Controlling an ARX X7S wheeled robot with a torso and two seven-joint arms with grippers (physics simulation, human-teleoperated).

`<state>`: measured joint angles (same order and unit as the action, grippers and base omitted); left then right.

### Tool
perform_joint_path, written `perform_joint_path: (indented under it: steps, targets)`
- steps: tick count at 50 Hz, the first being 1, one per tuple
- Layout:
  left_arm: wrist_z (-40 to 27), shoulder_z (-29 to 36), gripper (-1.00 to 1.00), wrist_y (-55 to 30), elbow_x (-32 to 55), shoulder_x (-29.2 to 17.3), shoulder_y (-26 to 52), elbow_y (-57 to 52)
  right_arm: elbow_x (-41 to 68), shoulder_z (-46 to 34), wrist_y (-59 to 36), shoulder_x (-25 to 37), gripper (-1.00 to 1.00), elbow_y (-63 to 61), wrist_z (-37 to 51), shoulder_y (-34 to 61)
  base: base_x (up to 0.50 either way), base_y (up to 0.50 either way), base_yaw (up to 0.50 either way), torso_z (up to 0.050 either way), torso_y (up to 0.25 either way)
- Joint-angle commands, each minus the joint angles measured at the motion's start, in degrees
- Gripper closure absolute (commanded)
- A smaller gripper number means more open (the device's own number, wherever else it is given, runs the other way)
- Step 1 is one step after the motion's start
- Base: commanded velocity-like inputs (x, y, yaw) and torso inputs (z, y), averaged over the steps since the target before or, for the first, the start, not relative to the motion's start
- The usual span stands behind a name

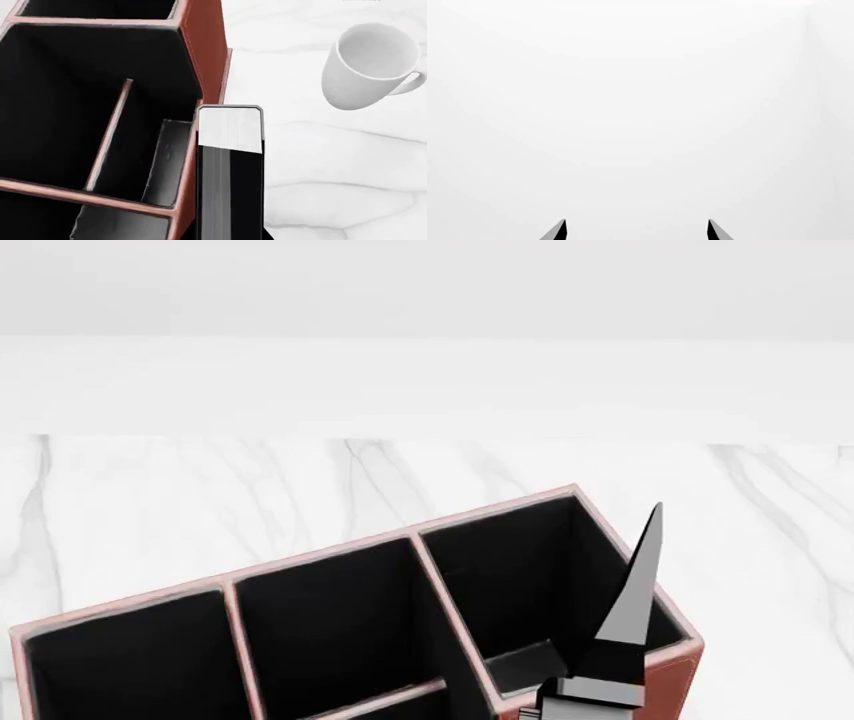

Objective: Pick up the book and place it in the front compartment of the caddy.

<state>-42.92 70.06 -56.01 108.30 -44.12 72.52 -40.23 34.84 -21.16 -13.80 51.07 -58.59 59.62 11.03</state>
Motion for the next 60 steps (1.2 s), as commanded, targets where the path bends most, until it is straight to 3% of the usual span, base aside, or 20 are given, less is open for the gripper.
perform_joint_path:
  steps: [1, 8, 18, 20, 27, 35, 42, 54, 60]
  targets:
    - [2.68, -3.43, 1.00, -1.68, 2.57, 1.20, 7.07, 2.12, 0.42, 0.21, 1.16, -0.15, -1.00, -0.65, -1.20, 0.57, 0.00, 0.00, 0.00, 0.000, 0.000]
    - [5.53, -4.91, 1.00, -6.58, 8.97, 3.78, 18.21, 6.42, 0.53, -0.02, 2.48, 0.82, -1.00, -0.34, -0.55, 0.42, 0.00, 0.00, 0.00, 0.000, 0.001]
    - [10.58, -6.34, 1.00, -12.00, 8.15, 5.61, 25.91, 11.96, 0.54, -0.66, 3.67, 1.80, -1.00, -0.18, 0.22, 0.50, 0.00, 0.00, 0.00, 0.000, 0.001]
    - [13.43, -7.61, 1.00, -13.98, 3.16, 6.27, 27.93, 13.43, 0.91, -0.54, 3.75, 2.17, -1.00, -0.45, 0.55, 0.66, 0.00, 0.00, 0.00, 0.000, 0.000]
    - [16.51, -7.18, 1.00, -16.88, 0.01, 8.10, 31.23, 18.17, 1.37, -0.76, 4.47, 3.23, -1.00, -0.72, 1.52, 0.83, 0.00, 0.00, 0.00, 0.000, 0.000]
    - [27.56, -8.46, 1.00, -17.35, -12.73, 8.96, 31.97, 19.76, 1.56, -1.35, 5.00, 3.55, -1.00, -0.40, 1.74, 1.32, 0.00, 0.00, 0.00, 0.000, 0.001]
    - [34.29, -7.69, 1.00, -17.67, -18.26, 10.60, 34.26, 24.57, 1.63, -1.80, 5.52, 4.17, -1.00, -0.50, 2.31, 1.55, 0.00, 0.00, 0.00, 0.002, 0.001]
    - [46.78, -1.73, 1.00, -17.78, -29.22, 14.53, 36.68, 31.52, 1.08, -3.13, 6.41, 4.01, -1.00, 0.40, 2.13, 1.89, 0.00, 0.00, 0.00, 0.000, 0.001]
    - [51.07, 0.26, 1.00, -17.62, -30.45, 16.43, 36.35, 34.62, 0.99, -3.39, 6.73, 4.07, -1.00, 0.56, 2.16, 1.89, 0.00, 0.00, 0.00, 0.000, 0.002]
